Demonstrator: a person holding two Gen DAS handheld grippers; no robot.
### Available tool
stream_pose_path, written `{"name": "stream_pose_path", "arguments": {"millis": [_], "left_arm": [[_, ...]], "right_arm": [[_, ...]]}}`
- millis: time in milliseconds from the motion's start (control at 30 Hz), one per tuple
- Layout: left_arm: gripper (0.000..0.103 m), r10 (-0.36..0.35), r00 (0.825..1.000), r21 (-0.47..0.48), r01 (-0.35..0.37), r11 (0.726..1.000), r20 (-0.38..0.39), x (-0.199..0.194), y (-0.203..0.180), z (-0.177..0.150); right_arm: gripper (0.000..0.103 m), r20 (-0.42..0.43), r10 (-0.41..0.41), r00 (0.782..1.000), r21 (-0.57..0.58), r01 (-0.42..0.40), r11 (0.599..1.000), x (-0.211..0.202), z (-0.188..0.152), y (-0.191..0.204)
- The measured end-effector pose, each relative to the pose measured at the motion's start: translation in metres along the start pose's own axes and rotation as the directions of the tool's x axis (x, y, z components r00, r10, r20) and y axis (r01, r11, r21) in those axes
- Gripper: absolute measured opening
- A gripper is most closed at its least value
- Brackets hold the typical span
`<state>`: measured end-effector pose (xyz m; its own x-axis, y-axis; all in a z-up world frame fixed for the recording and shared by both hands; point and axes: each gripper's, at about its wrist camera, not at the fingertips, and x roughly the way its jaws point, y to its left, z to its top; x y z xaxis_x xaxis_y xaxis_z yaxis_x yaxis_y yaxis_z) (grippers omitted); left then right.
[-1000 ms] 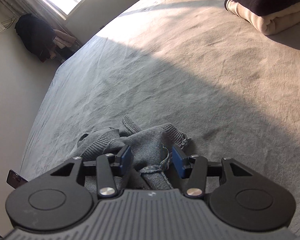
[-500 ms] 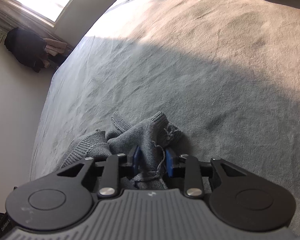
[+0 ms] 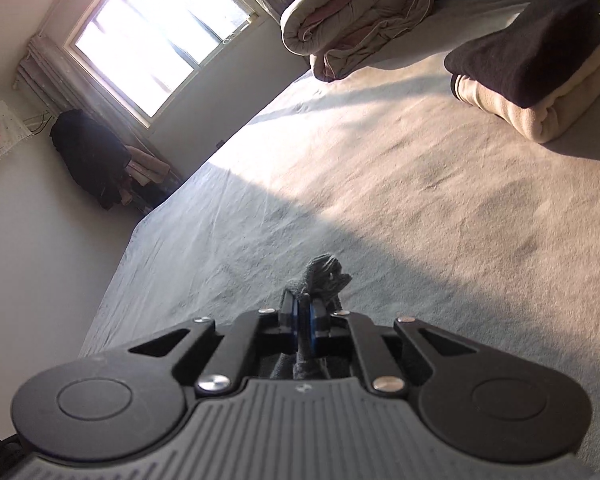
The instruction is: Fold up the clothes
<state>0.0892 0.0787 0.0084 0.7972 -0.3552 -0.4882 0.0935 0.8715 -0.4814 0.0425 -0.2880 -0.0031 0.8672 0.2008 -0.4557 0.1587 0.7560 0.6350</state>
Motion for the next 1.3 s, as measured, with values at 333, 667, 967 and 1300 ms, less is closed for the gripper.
{"name": "stream_pose_path", "arguments": {"millis": [333, 667, 967, 1300], "left_arm": [[0.006, 0.169, 0.985, 0.023, -0.171, 0.985, 0.045, 0.005, 0.046, 0.020], [0.006, 0.138, 0.989, 0.041, -0.140, 0.989, 0.054, 0.011, 0.039, 0.011], [0.005, 0.097, 0.995, 0.013, -0.098, 0.995, 0.035, 0.047, 0.006, 0.043], [0.005, 0.122, 0.991, 0.059, -0.125, 0.990, 0.059, 0.114, -0.037, 0.091]], "right_arm": [[0.007, 0.158, -0.076, 0.985, -0.087, 0.090, 0.992, -0.003, 0.028, -0.015], [0.007, 0.201, -0.143, 0.969, -0.095, 0.164, 0.982, -0.015, 0.035, -0.025], [0.007, 0.235, -0.166, 0.958, -0.056, 0.184, 0.981, -0.023, 0.044, -0.042], [0.007, 0.237, -0.156, 0.959, -0.053, 0.173, 0.983, -0.006, 0.046, -0.048]]}}
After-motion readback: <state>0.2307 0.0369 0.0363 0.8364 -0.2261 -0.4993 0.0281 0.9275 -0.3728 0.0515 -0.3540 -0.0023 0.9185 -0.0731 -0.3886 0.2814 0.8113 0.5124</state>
